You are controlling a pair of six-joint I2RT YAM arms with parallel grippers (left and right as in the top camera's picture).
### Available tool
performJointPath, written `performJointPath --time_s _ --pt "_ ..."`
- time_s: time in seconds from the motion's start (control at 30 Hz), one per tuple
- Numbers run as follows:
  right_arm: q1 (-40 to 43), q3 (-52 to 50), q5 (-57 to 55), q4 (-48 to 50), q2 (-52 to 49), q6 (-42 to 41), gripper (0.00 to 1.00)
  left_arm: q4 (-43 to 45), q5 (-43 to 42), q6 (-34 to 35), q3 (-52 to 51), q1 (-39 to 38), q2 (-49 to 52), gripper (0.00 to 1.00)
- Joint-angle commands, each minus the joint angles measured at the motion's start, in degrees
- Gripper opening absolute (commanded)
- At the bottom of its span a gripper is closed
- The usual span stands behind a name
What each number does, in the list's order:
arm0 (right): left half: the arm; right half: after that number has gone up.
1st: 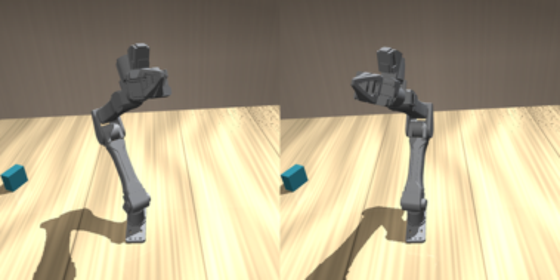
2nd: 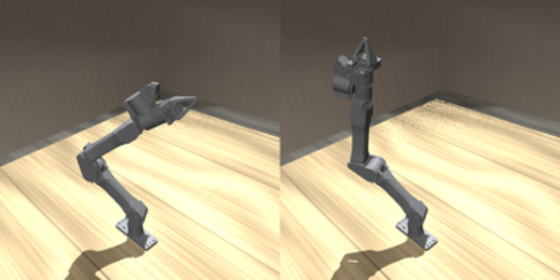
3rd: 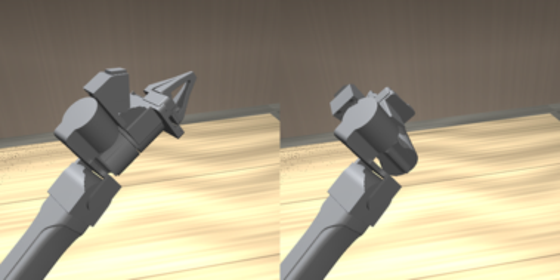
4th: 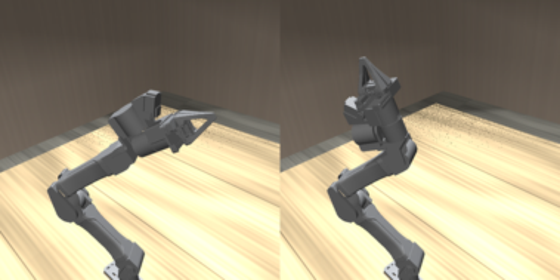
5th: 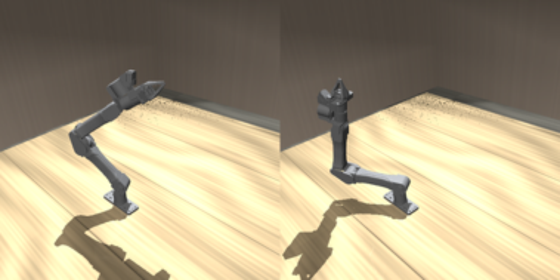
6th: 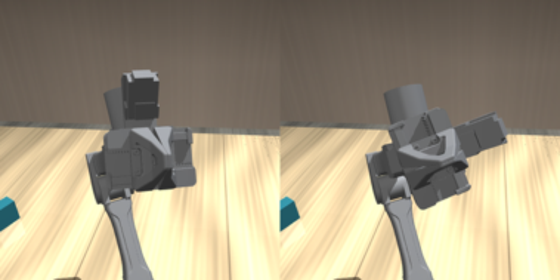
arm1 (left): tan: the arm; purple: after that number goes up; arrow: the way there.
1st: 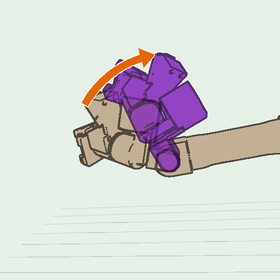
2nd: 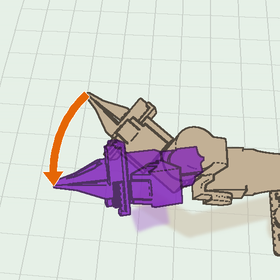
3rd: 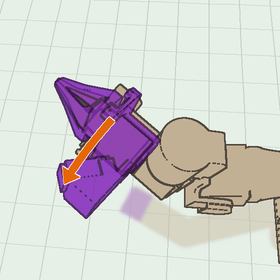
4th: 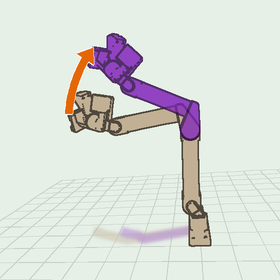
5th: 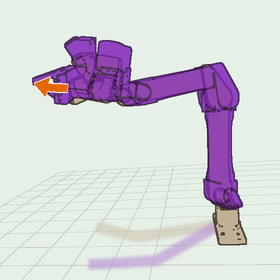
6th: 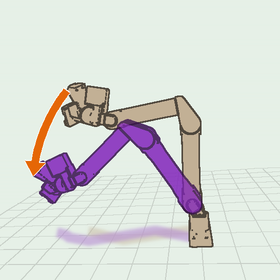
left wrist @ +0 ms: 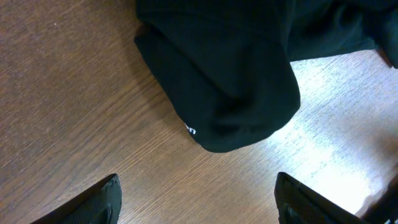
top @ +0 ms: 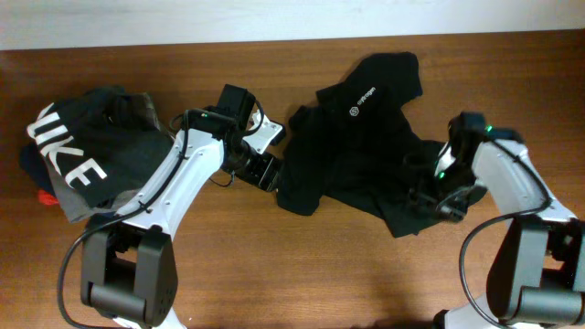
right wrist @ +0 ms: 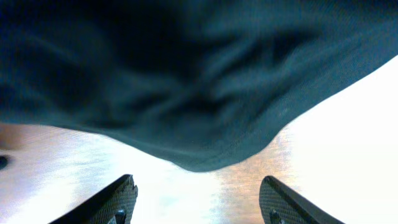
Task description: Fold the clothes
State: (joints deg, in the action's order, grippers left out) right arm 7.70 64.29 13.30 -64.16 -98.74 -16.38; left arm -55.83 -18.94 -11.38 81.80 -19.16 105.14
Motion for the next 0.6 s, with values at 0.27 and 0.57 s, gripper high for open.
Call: performJointPath --time_s 0.27,0.57 --pt "-3.87 -13.81 2.23 12.17 -0.31 -9.62 0.18 1.14 0.33 -1.11 -0.31 0.02 0.81 0.79" --pt "-2.56 -4.61 -7.08 1.46 4.94 -4.92 0.04 1.36 0.31 -1.11 -0.31 0.02 0.83 0.79"
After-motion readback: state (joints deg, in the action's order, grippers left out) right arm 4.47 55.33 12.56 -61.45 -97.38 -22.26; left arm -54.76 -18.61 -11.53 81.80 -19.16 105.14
